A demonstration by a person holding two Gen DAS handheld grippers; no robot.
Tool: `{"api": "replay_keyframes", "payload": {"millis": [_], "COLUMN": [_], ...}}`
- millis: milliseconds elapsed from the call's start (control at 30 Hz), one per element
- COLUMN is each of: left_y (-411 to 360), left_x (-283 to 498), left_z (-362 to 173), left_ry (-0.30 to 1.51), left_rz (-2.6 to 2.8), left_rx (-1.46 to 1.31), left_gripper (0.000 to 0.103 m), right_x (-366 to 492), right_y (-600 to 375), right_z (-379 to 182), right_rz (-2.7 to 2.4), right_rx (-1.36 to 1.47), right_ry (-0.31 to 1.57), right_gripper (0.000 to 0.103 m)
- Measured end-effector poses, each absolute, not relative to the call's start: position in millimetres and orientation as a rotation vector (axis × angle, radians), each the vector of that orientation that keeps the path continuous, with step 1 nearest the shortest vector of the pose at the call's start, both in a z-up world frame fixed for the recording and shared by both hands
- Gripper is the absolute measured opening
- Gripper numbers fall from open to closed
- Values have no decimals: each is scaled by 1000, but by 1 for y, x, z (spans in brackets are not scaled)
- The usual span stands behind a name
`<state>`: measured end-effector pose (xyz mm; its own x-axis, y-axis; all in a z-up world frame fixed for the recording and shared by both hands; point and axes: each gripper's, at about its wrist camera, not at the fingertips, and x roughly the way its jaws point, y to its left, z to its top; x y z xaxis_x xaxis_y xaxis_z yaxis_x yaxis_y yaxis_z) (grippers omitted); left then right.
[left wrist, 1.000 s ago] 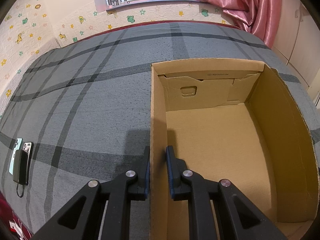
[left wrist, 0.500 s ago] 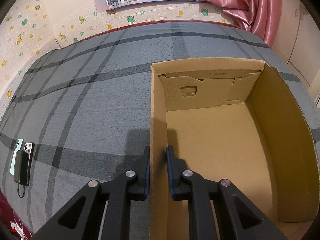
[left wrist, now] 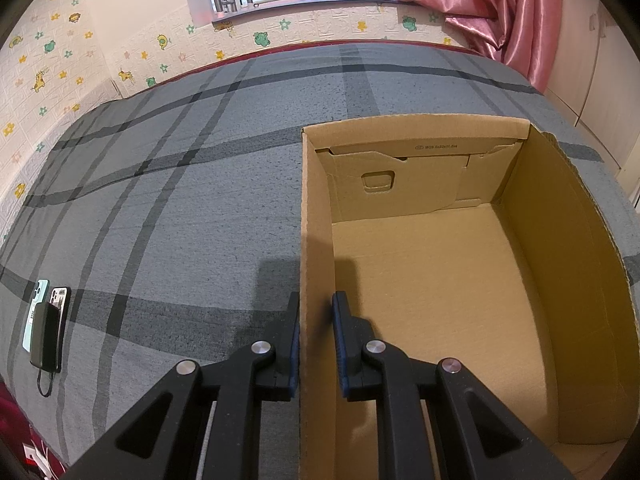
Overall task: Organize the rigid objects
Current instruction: 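Close the right gripper around the middle of the light-blue bottle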
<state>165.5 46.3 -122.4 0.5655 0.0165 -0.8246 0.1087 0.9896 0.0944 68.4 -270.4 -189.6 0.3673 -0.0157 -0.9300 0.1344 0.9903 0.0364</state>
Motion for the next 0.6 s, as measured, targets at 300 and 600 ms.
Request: {"api": "replay_keyframes", "payload": {"millis": [300,600], "left_y": [46,45], "left_x": [166,166], "left_z": [-121,-122], "left_ry": [970,973], "left_rz": [-55,-50], "left_rx": [137,145], "left_gripper": [15,15], "right_x": [93,133], "right_y": [-255,-245], "right_z": [-182,-204], "right_rz": [-66,-34], "right_rx": [69,41], "right_ry": [1179,1185], "right_gripper": [50,50]}}
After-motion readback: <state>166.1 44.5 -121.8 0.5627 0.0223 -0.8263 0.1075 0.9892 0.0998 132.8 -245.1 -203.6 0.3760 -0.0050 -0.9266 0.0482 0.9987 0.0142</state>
